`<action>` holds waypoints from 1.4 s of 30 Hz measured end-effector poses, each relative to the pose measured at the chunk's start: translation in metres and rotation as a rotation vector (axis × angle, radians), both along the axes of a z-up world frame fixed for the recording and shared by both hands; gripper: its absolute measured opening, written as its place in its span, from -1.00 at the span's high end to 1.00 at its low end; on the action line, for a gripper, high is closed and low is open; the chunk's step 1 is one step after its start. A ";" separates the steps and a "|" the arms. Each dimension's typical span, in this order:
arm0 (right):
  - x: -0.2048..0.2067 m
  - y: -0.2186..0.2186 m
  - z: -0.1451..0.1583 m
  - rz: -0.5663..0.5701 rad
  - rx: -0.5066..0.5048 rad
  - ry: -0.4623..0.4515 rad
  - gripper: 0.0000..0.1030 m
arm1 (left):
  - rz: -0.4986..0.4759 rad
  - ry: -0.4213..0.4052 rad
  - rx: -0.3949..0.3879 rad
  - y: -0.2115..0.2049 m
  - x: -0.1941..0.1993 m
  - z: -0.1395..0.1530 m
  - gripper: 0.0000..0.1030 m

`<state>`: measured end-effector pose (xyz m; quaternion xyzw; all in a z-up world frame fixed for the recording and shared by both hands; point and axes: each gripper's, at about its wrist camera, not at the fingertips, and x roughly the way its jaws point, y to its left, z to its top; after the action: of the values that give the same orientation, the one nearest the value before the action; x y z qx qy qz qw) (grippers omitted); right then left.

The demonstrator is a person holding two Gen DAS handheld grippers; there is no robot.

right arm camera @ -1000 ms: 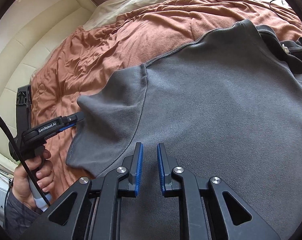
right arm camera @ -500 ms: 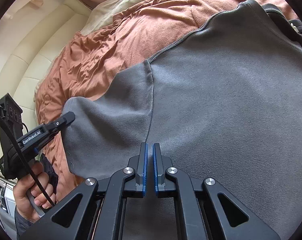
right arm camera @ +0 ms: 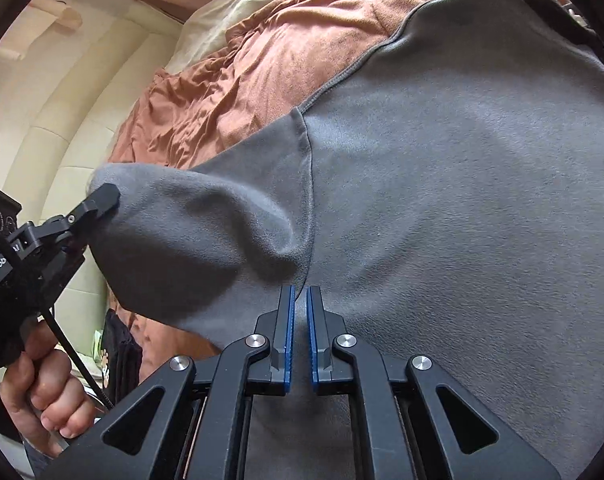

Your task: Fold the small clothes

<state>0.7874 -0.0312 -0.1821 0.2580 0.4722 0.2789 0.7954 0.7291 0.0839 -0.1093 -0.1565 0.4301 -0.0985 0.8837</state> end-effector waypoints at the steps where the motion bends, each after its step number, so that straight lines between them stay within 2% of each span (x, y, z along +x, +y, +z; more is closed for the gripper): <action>1: -0.003 -0.007 0.002 -0.007 -0.003 -0.006 0.67 | -0.001 -0.001 -0.003 -0.006 -0.002 0.002 0.91; 2: -0.005 -0.015 0.005 -0.015 -0.001 -0.012 0.52 | -0.005 -0.001 -0.011 -0.011 -0.002 0.003 0.91; 3: -0.008 -0.024 0.009 -0.022 0.001 -0.023 0.22 | -0.009 0.003 -0.020 -0.017 -0.003 0.004 0.91; 4: -0.012 -0.032 0.013 -0.031 -0.006 -0.037 0.00 | -0.012 0.006 -0.028 -0.022 -0.003 0.005 0.91; 5: -0.015 -0.041 0.017 -0.045 -0.017 -0.055 -0.03 | -0.018 0.009 -0.031 -0.028 -0.003 0.005 0.91; 14: -0.039 -0.104 0.036 -0.118 -0.007 -0.088 -0.04 | -0.118 0.022 -0.019 -0.097 -0.001 0.011 0.91; 20: -0.056 -0.131 0.043 -0.138 -0.010 -0.094 -0.04 | -0.170 0.053 -0.043 -0.135 0.000 -0.004 0.91; 22: -0.062 -0.138 0.044 -0.143 -0.009 -0.107 -0.04 | -0.210 0.086 -0.060 -0.149 0.002 -0.013 0.90; 23: -0.064 -0.141 0.044 -0.147 -0.006 -0.110 -0.06 | -0.221 0.105 -0.053 -0.155 0.002 -0.016 0.90; 24: -0.066 -0.144 0.044 -0.150 -0.002 -0.111 -0.19 | -0.229 0.117 -0.047 -0.158 0.002 -0.018 0.88; 25: -0.067 -0.145 0.043 -0.154 0.004 -0.113 -0.32 | -0.236 0.126 -0.052 -0.159 0.001 -0.019 0.80; 28: -0.073 -0.152 0.045 -0.163 0.019 -0.127 -0.40 | -0.224 0.121 -0.058 -0.149 0.000 -0.017 0.38; 29: -0.074 -0.151 0.046 -0.161 0.016 -0.127 -0.40 | -0.208 0.110 -0.052 -0.143 -0.001 -0.015 0.32; 34: -0.064 -0.140 0.044 -0.140 -0.013 -0.110 -0.41 | -0.154 0.092 -0.047 -0.107 0.000 -0.011 0.32; 38: -0.058 -0.129 0.042 -0.124 -0.026 -0.111 -0.40 | -0.122 0.098 -0.013 -0.085 0.000 -0.012 0.32; 42: -0.052 -0.110 0.042 -0.092 -0.126 -0.132 -0.40 | -0.089 0.119 0.037 -0.067 0.001 -0.020 0.32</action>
<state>0.7349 -0.1410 -0.1399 0.2097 0.4229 0.2283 0.8515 0.7299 0.0169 -0.1297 -0.1264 0.4903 -0.1201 0.8540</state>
